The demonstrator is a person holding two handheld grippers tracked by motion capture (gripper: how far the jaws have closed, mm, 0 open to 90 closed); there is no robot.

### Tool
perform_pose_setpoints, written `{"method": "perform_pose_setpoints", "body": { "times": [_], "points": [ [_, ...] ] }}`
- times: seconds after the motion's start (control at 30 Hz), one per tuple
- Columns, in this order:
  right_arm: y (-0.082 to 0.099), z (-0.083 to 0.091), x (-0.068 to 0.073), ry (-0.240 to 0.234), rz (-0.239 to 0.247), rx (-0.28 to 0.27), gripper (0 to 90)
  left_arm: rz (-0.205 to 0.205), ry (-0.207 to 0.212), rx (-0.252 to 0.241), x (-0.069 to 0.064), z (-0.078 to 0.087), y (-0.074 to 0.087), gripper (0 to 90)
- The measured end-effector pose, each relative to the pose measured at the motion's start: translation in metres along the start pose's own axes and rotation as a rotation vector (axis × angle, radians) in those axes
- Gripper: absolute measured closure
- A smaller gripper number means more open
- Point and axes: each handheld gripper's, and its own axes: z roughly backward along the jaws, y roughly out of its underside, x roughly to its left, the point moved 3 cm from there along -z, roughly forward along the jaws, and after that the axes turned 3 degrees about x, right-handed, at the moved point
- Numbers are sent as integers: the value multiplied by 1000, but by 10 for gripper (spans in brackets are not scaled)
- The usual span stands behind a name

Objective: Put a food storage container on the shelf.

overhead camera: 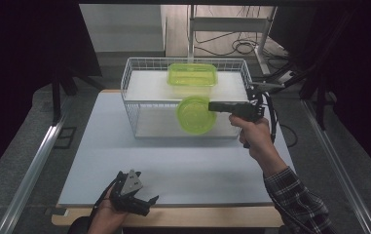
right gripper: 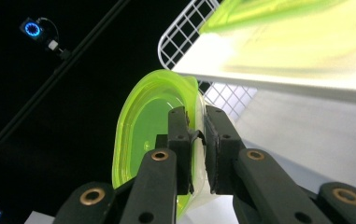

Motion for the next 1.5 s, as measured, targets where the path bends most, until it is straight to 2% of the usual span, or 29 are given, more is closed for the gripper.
{"method": "perform_pose_setpoints", "body": {
  "times": [0.3, 0.83, 1.17, 1.37, 1.5],
  "points": [
    [-26, 3, 10, -14, -6, -56, 818, -3, 1, 2, 0, 0, 0, 27],
    [-66, 0, 11, 40, -8, -145, 818, -1, 2, 1, 0, 1, 0, 27],
    [-93, -10, 13, 125, 9, -203, 818, 13, 4, -12, 2, 2, 0, 27],
    [-104, -18, 6, 190, 7, -221, 817, 37, 9, -30, 4, 4, 0, 25],
    [-108, -22, 2, 212, -4, -229, 817, 38, 11, -30, 4, 4, 0, 25]
  ]
}}
